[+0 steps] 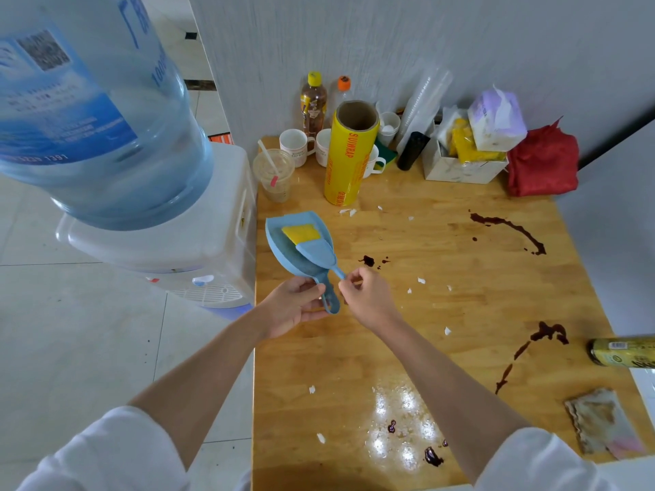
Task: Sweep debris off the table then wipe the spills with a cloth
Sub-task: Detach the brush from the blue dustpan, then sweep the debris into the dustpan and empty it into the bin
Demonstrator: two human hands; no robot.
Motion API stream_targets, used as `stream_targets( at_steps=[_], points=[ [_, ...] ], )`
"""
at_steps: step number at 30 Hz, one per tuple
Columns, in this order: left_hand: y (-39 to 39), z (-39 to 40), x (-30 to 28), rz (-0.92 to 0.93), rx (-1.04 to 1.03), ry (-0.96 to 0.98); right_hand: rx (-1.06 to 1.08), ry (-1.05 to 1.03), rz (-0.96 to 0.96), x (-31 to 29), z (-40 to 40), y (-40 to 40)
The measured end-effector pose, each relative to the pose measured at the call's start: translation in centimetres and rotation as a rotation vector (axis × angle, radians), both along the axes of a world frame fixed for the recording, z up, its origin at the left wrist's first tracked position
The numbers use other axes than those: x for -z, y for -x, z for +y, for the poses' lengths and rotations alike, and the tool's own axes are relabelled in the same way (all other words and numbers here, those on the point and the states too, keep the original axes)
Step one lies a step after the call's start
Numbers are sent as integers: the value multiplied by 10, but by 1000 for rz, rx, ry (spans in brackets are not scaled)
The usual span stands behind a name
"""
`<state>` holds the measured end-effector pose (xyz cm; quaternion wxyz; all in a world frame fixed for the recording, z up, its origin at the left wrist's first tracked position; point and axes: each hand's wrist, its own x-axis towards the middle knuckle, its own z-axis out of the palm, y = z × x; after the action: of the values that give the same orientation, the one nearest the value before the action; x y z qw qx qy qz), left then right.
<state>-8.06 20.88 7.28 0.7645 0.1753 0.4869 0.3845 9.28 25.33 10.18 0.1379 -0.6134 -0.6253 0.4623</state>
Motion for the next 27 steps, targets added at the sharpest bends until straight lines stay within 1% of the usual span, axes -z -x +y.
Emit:
stream_targets(
  at_steps=[3,5,7,9,11,12,14,16,20,24,27],
  points=[
    [-2,3,0,46,22,25,-187,-215,-133,0,4,-3],
    [-4,7,-1,49,27,37,-258,-382,-185,-2,10,-6],
    [-6,10,0,51,47,46,-244,-515,-186,-5,20,-10],
    [-7,13,3,55,50,67,-191,-578,-136,-12,32,-14],
    [-10,18,9,93,28,97,-146,-575,-71,-18,47,-18],
    [-11,20,11,143,16,110,-121,-570,-42,-23,53,-21],
    [-12,28,20,269,-8,136,-62,-545,-17,-27,72,-33],
    [-10,35,27,407,-5,133,2,-508,-40,-27,94,-51],
    [-1,51,41,735,133,69,120,-526,-251,-14,151,-94],
    [14,69,52,914,124,33,187,-494,-395,10,198,-122],
    [27,74,59,1000,114,24,188,-424,-518,36,217,-126]
  ],
)
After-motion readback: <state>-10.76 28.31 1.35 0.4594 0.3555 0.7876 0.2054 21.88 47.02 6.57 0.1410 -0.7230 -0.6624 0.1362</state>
